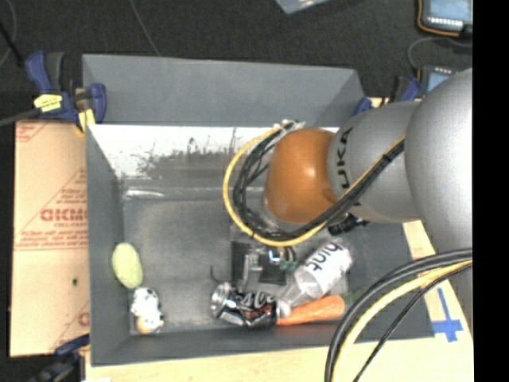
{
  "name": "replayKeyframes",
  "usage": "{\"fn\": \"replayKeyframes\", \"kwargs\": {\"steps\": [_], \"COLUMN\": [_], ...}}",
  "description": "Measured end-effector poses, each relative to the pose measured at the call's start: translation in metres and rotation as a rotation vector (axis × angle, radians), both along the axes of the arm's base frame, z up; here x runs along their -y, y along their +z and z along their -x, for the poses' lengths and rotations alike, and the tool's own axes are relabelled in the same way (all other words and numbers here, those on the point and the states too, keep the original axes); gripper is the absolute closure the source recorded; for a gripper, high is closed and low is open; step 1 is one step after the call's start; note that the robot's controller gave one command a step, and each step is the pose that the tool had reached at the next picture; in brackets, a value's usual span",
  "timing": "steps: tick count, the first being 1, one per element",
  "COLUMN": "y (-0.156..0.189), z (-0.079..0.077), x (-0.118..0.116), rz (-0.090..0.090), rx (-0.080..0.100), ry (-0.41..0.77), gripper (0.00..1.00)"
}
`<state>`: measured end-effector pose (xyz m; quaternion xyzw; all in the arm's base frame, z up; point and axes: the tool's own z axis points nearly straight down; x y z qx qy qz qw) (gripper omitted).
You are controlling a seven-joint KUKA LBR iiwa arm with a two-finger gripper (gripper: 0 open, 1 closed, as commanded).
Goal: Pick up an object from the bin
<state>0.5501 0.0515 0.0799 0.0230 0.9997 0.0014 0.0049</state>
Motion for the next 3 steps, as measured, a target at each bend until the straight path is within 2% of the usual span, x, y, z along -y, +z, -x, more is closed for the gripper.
{"fn": "replayKeyframes", "kwargs": {"steps": [1,2,3], "y": [-0.007,-0.006,-0.006], "z": [-0.011,-0.063,-0.063], "x": [0.020,0.027,0.028], "rz": [-0.002,-0.003,-0.003], "rx": [0.005,0.006,0.005], "ry": [-0.027,-0.102,-0.103], "gripper": [0.00,1.00,1.00]}}
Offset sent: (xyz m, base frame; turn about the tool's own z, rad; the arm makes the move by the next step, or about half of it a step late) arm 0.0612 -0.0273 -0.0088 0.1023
